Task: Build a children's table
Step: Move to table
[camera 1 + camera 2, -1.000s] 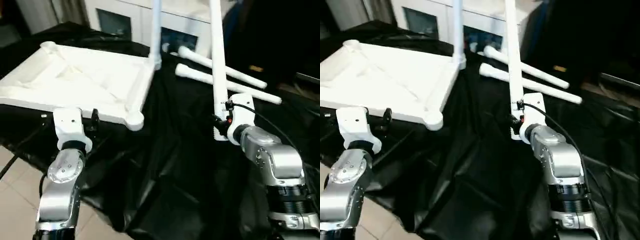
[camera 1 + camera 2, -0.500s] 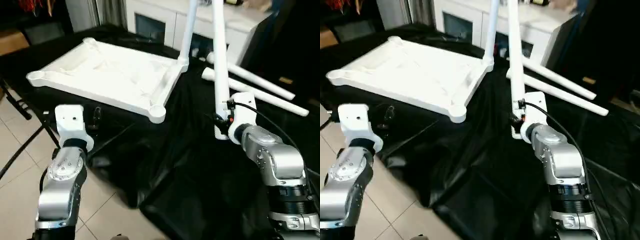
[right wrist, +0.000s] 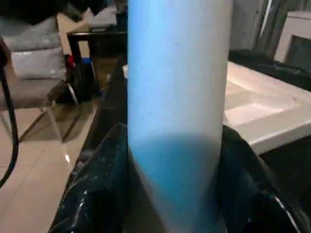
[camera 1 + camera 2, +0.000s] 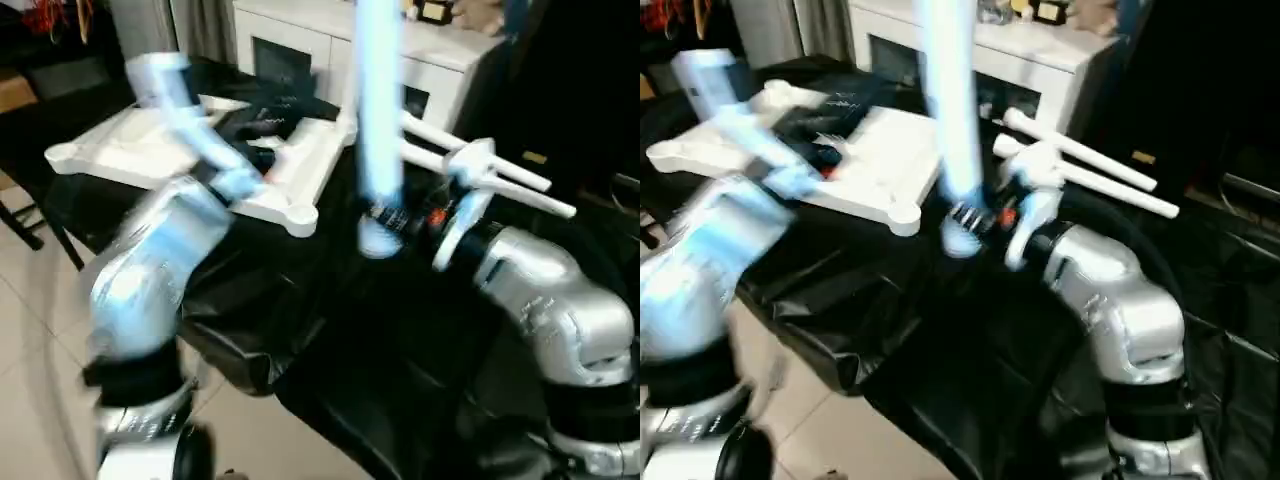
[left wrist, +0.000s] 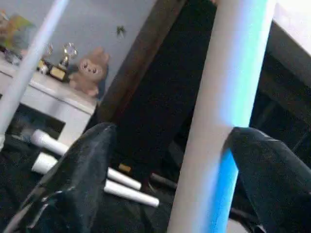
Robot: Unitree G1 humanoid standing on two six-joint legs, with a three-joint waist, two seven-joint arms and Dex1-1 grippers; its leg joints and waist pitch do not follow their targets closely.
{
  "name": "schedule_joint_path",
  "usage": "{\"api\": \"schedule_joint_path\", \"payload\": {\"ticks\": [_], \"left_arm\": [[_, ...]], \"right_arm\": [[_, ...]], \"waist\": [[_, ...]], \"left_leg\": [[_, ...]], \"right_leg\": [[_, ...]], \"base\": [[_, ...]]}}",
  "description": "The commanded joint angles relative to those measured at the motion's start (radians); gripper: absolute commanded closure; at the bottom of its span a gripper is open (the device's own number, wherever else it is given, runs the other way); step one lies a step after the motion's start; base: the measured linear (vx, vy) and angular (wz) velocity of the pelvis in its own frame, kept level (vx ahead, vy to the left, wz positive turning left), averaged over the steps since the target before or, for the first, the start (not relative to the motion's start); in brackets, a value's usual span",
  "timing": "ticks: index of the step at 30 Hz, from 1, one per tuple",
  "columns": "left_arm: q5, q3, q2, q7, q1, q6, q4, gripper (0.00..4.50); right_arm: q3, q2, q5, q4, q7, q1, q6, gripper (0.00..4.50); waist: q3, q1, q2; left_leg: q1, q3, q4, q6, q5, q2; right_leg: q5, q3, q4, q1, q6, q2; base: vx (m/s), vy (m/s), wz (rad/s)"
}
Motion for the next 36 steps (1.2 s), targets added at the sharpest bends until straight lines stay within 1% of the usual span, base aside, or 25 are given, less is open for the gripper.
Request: {"api": "schedule_joint_path", "payload": {"ticks": [1, 2, 3, 4, 5, 6, 7, 9, 10, 13, 14, 16, 17, 18, 19, 21, 22, 23, 24, 25, 27, 28, 30, 33, 36], "left_arm": [[-0.045, 0.009, 0.005, 0.001, -0.026, 0.033, 0.037, 0.04], [-0.091, 0.015, 0.010, -0.013, -0.036, 0.049, 0.046, 0.04], [-0.119, 0.016, 0.014, -0.025, -0.041, 0.060, 0.049, 0.04], [-0.135, 0.011, 0.022, -0.043, -0.043, 0.070, 0.050, 0.04], [-0.143, 0.004, 0.030, -0.061, -0.046, 0.081, 0.051, 0.04], [-0.144, 0.004, 0.032, -0.063, -0.050, 0.092, 0.056, 0.04], [-0.146, -0.003, 0.037, -0.078, -0.049, 0.102, 0.057, 0.04], [-0.126, -0.025, 0.052, -0.117, -0.045, 0.111, 0.060, 0.04], [-0.091, -0.039, 0.058, -0.129, -0.049, 0.101, 0.077, 0.04], [-0.062, -0.049, 0.065, -0.125, -0.058, 0.082, 0.103, 0.04], [-0.052, -0.039, 0.067, -0.100, -0.074, 0.057, 0.133, 0.04], [-0.053, -0.005, 0.061, -0.055, -0.102, 0.029, 0.180, 0.04], [-0.050, 0.002, 0.064, -0.044, -0.109, 0.025, 0.192, 0.04], [-0.048, 0.010, 0.066, -0.038, -0.115, 0.020, 0.201, 0.32], [-0.048, 0.017, 0.069, -0.040, -0.119, 0.017, 0.209, 0.32], [-0.052, 0.026, 0.073, -0.043, -0.124, 0.018, 0.218, 0.43], [-0.056, 0.032, 0.078, -0.051, -0.126, 0.023, 0.226, 0.43], [-0.056, 0.034, 0.083, -0.060, -0.125, 0.025, 0.229, 0.64], [-0.058, 0.035, 0.087, -0.066, -0.125, 0.030, 0.230, 0.73], [-0.058, 0.035, 0.087, -0.066, -0.125, 0.030, 0.230, 0.73], [-0.064, 0.033, 0.094, -0.065, -0.123, 0.027, 0.228, 0.86], [-0.064, 0.031, 0.096, -0.062, -0.121, 0.021, 0.228, 0.97], [-0.058, 0.034, 0.095, -0.049, -0.119, 0.015, 0.227, 1.17], [-0.062, 0.050, 0.091, -0.034, -0.117, 0.011, 0.229, 1.29], [-0.069, 0.066, 0.088, -0.021, -0.122, 0.007, 0.235, 1.62]], "right_arm": [[0.029, -0.012, -0.006, -0.021, 0.032, -0.013, -0.020, 2.55], [0.035, -0.020, -0.011, -0.019, 0.031, -0.015, -0.021, 2.55], [0.039, -0.024, -0.015, -0.017, 0.030, -0.016, -0.022, 2.55], [0.045, -0.030, -0.022, -0.015, 0.033, -0.017, -0.028, 2.55], [0.052, -0.037, -0.031, -0.013, 0.039, -0.017, -0.036, 2.55], [0.055, -0.040, -0.032, -0.012, 0.043, -0.017, -0.037, 2.55], [0.056, -0.041, -0.032, -0.011, 0.040, -0.018, -0.032, 2.55], [0.057, -0.041, -0.044, 0.002, 0.025, -0.027, -0.025, 2.55], [0.061, -0.045, -0.048, 0.007, 0.027, -0.032, -0.027, 2.55], [0.069, -0.052, -0.046, 0.006, 0.036, -0.035, -0.031, 2.55], [0.072, -0.055, -0.044, 0.004, 0.037, -0.039, -0.032, 2.55], [0.073, -0.057, -0.046, 0.005, 0.039, -0.043, -0.033, 2.55], [0.074, -0.057, -0.048, 0.006, 0.040, -0.045, -0.034, 2.55], [0.074, -0.057, -0.049, 0.008, 0.041, -0.047, -0.035, 2.55], [0.075, -0.057, -0.050, 0.009, 0.041, -0.049, -0.035, 2.55], [0.077, -0.057, -0.051, 0.010, 0.041, -0.051, -0.034, 2.55], [0.079, -0.055, -0.049, 0.009, 0.042, -0.052, -0.031, 2.55], [0.080, -0.055, -0.046, 0.009, 0.043, -0.053, -0.028, 2.55], [0.081, -0.053, -0.041, 0.008, 0.045, -0.053, -0.024, 2.55], [0.081, -0.053, -0.041, 0.008, 0.045, -0.053, -0.024, 2.55], [0.086, -0.050, -0.031, 0.005, 0.049, -0.053, -0.017, 2.55], [0.089, -0.048, -0.031, 0.006, 0.049, -0.054, -0.016, 2.55], [0.091, -0.044, -0.031, 0.010, 0.048, -0.056, -0.016, 2.55], [0.091, -0.038, -0.031, 0.015, 0.046, -0.060, -0.015, 2.55], [0.092, -0.037, -0.031, 0.019, 0.044, -0.064, -0.016, 2.55]], "waist": [[-0.070, 0.002, 0.000], [-0.070, 0.002, 0.001], [-0.070, 0.002, 0.001], [-0.073, 0.002, 0.002], [-0.074, 0.001, 0.003], [-0.075, 0.001, 0.005], [-0.075, 0.000, 0.005], [-0.075, 0.000, 0.003], [-0.074, 0.000, 0.001], [-0.074, 0.002, 0.003], [-0.075, 0.002, 0.004], [-0.073, 0.001, 0.001], [-0.073, 0.001, 0.002], [-0.073, 0.001, 0.002], [-0.073, 0.000, 0.000], [-0.073, 0.000, 0.001], [-0.073, -0.002, -0.006], [-0.073, -0.002, -0.001], [-0.073, -0.002, -0.001], [-0.073, -0.003, -0.006], [-0.073, -0.004, -0.007], [-0.072, -0.004, -0.009], [-0.072, -0.004, -0.009], [-0.072, -0.005, -0.009], [-0.071, -0.005, -0.009]], "left_leg": [[-0.003, 0.026, -0.067, -0.053, -0.077, -0.025], [-0.002, 0.027, -0.067, -0.058, -0.090, -0.028], [-0.001, 0.027, -0.068, -0.057, -0.095, -0.026], [-0.001, 0.026, -0.069, -0.058, -0.090, -0.024], [-0.002, 0.026, -0.070, -0.055, -0.074, -0.020], [-0.002, 0.026, -0.069, -0.054, -0.066, -0.020], [-0.005, 0.026, -0.070, -0.050, -0.052, -0.019], [-0.005, 0.028, -0.070, -0.046, -0.044, -0.020], [-0.005, 0.029, -0.071, -0.044, -0.042, -0.019], [-0.005, 0.028, -0.073, -0.043, -0.040, -0.018], [-0.005, 0.029, -0.072, -0.045, -0.040, -0.019], [-0.005, 0.028, -0.073, -0.048, -0.049, -0.020], [-0.004, 0.028, -0.073, -0.051, -0.058, -0.020], [-0.004, 0.028, -0.074, -0.053, -0.059, -0.020], [-0.004, 0.028, -0.074, -0.053, -0.058, -0.019], [-0.005, 0.028, -0.073, -0.054, -0.052, -0.019], [-0.006, 0.030, -0.073, -0.051, -0.044, -0.019], [-0.005, 0.029, -0.073, -0.051, -0.042, -0.019], [-0.005, 0.029, -0.074, -0.051, -0.042, -0.019], [-0.005, 0.029, -0.074, -0.049, -0.043, -0.019], [-0.005, 0.029, -0.074, -0.048, -0.040, -0.018], [-0.005, 0.030, -0.074, -0.047, -0.041, -0.018], [-0.006, 0.030, -0.075, -0.045, -0.037, -0.017], [-0.006, 0.030, -0.075, -0.046, -0.039, -0.017], [-0.007, 0.030, -0.075, -0.048, -0.040, -0.017]], "right_leg": [[0.006, 0.008, -0.094, 0.048, -0.132, -0.037], [-0.001, 0.007, -0.094, 0.048, -0.138, -0.036], [-0.004, 0.007, -0.095, 0.047, -0.141, -0.037], [0.011, 0.006, -0.092, 0.049, -0.149, -0.038], [0.047, 0.004, -0.090, 0.049, -0.156, -0.037], [0.067, 0.003, -0.088, 0.049, -0.160, -0.037], [0.102, 0.002, -0.086, 0.051, -0.165, -0.037], [0.121, 0.002, -0.086, 0.053, -0.165, -0.038], [0.124, 0.002, -0.087, 0.053, -0.165, -0.039], [0.130, 0.002, -0.088, 0.058, -0.159, -0.040], [0.132, 0.003, -0.089, 0.057, -0.157, -0.040], [0.124, 0.003, -0.091, 0.059, -0.156, -0.040], [0.109, 0.003, -0.092, 0.058, -0.156, -0.041], [0.106, 0.003, -0.092, 0.059, -0.157, -0.042], [0.104, 0.004, -0.092, 0.058, -0.158, -0.042], [0.113, 0.004, -0.091, 0.059, -0.161, -0.043], [0.124, 0.004, -0.091, 0.059, -0.161, -0.041], [0.125, 0.003, -0.090, 0.058, -0.163, -0.042], [0.125, 0.003, -0.090, 0.058, -0.163, -0.042], [0.121, 0.003, -0.090, 0.059, -0.163, -0.042], [0.120, 0.003, -0.090, 0.059, -0.164, -0.043], [0.118, 0.003, -0.090, 0.059, -0.164, -0.043], [0.120, 0.003, -0.090, 0.058, -0.163, -0.044], [0.121, 0.003, -0.090, 0.057, -0.166, -0.044], [0.118, 0.003, -0.091, 0.058, -0.163, -0.045]], "base": [[0.000, 0.000, 0.00], [0.000, 0.000, 0.00], [0.000, 0.000, 0.00], [0.000, 0.000, 0.00], [0.000, 0.000, 0.00], [0.000, 0.000, 0.00], [0.000, 0.000, 0.00], [0.000, 0.000, 0.00], [0.000, 0.000, 0.00], [0.000, 0.000, 0.00], [0.000, 0.000, 0.00], [0.000, 0.000, 0.00], [0.000, 0.000, 0.00], [0.000, 0.000, 0.00], [0.000, 0.000, 0.00], [0.000, 0.000, 0.00], [0.000, 0.000, 0.00], [0.000, 0.000, 0.00], [0.000, 0.000, 0.00], [0.000, 0.000, 0.00], [0.000, 0.000, 0.00], [0.000, 0.000, 0.00], [0.000, 0.000, 0.00], [0.000, 0.000, 0.00], [0.000, 0.000, 0.00]]}}
